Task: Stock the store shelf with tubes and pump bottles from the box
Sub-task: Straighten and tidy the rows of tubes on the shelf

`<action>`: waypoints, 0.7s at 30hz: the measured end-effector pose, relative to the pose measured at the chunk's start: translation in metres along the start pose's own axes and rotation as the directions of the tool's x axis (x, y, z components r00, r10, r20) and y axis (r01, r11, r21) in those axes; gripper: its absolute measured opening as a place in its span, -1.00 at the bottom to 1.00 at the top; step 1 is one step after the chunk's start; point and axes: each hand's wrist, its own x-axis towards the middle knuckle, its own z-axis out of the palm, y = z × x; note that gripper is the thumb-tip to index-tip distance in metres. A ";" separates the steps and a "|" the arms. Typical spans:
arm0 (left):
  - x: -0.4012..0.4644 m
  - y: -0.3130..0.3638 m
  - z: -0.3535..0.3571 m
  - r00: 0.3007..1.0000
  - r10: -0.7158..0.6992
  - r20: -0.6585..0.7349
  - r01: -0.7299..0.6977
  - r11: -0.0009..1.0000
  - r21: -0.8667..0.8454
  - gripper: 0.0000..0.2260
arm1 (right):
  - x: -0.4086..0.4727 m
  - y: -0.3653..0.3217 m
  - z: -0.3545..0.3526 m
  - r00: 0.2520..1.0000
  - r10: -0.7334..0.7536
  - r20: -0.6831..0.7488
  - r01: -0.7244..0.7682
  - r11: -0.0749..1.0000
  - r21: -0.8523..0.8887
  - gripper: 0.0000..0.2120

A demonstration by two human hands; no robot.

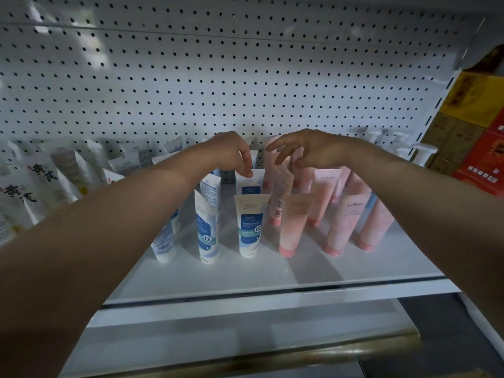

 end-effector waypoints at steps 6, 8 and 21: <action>0.000 -0.002 0.001 1.000 0.013 0.017 -0.012 0.999 -0.050 -0.85 | 0.005 -0.002 0.006 1.000 -0.021 -0.009 0.021 1.000 0.006 -0.41; 0.000 -0.004 0.002 1.000 0.004 0.012 -0.003 0.998 -0.064 -0.86 | 0.004 -0.002 0.006 1.000 -0.015 -0.022 0.015 1.000 0.015 -0.44; 0.003 -0.007 0.002 1.000 -0.013 0.009 0.014 0.995 -0.100 -0.87 | 0.002 -0.001 0.005 0.998 0.035 -0.058 -0.034 0.999 0.015 -0.47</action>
